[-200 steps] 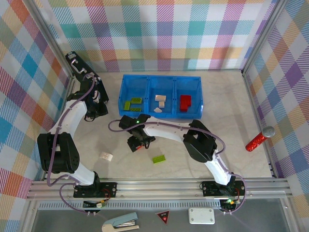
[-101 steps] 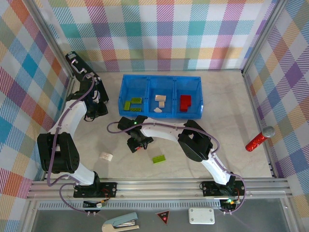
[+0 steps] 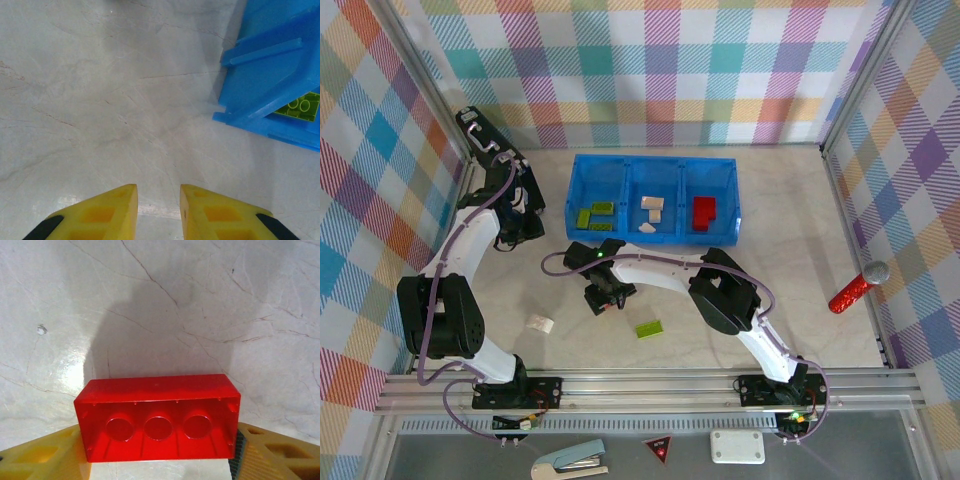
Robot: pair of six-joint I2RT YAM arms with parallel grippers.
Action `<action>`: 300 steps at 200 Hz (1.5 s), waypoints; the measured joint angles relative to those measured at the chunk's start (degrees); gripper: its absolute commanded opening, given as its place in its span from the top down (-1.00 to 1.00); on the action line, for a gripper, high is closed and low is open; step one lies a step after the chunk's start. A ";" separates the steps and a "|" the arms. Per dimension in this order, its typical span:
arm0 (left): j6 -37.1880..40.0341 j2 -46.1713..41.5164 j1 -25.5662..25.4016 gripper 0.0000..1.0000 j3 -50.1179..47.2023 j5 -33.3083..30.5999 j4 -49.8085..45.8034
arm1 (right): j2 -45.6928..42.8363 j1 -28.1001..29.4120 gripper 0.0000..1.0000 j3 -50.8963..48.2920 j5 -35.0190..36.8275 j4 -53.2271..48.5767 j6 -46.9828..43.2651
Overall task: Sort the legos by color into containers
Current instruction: Pick up the lego from the bottom-center of the table, then place the lego in the container.
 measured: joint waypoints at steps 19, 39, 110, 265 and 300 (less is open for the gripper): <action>0.02 0.00 0.00 0.43 0.00 0.00 0.00 | -0.61 -0.50 -0.32 -0.96 0.15 0.48 0.37; 0.00 0.00 0.00 0.43 0.00 0.02 0.00 | -2.51 -1.20 -0.32 -3.89 0.33 1.05 0.94; 0.00 0.07 0.00 0.43 0.00 0.24 0.00 | -12.55 -8.35 -0.34 -17.09 2.34 2.51 2.10; 0.02 0.39 0.00 0.43 0.00 1.09 0.00 | -29.99 -26.36 -0.35 -35.36 2.67 6.58 2.64; 0.00 0.39 0.00 0.43 0.00 1.11 -0.02 | -30.23 -29.62 -0.35 -34.05 2.21 6.27 1.01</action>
